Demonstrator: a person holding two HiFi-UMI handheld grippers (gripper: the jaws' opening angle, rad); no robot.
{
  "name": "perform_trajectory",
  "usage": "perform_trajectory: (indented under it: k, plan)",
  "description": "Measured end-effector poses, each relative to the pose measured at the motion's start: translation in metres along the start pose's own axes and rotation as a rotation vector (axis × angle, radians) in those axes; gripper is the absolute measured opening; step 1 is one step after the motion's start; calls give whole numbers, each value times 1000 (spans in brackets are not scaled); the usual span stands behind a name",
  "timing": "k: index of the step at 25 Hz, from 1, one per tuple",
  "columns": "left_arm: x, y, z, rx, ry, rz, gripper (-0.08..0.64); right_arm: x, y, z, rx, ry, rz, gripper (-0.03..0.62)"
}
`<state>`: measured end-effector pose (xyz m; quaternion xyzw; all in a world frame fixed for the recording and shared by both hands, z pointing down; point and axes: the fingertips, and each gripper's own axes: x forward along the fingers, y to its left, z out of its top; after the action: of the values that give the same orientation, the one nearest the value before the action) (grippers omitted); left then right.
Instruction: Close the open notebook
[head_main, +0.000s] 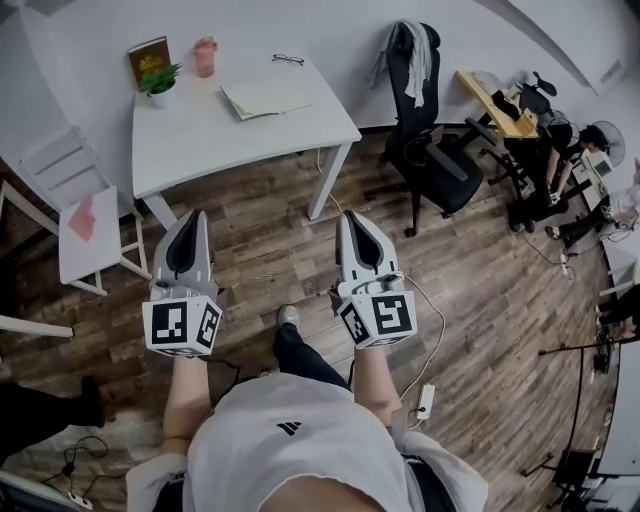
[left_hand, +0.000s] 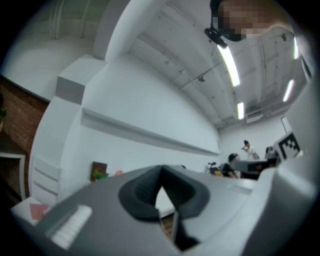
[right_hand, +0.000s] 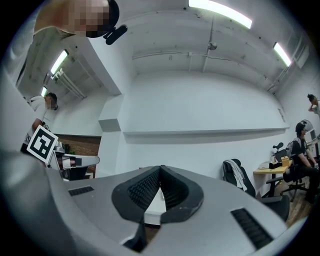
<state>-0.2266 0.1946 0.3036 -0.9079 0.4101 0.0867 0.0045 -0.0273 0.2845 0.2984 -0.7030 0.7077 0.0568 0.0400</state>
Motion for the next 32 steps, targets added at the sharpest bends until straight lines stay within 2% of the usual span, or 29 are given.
perform_trajectory:
  k: [9,17,24,32]
  plan:
    - [95,14,0,7,-28,54,8,94,-54,4,-6,-24,69,-5]
    - [163,12,-7,10,-42,81,8,148,-100,-5,-4,-24,105,-5]
    - [191,14,-18,23,-34,103,9,175,-124,-18,18,-22,110,-5]
    - [226,40,-32,21,-14,116,8,214,-133,-36,31,1,107,-5]
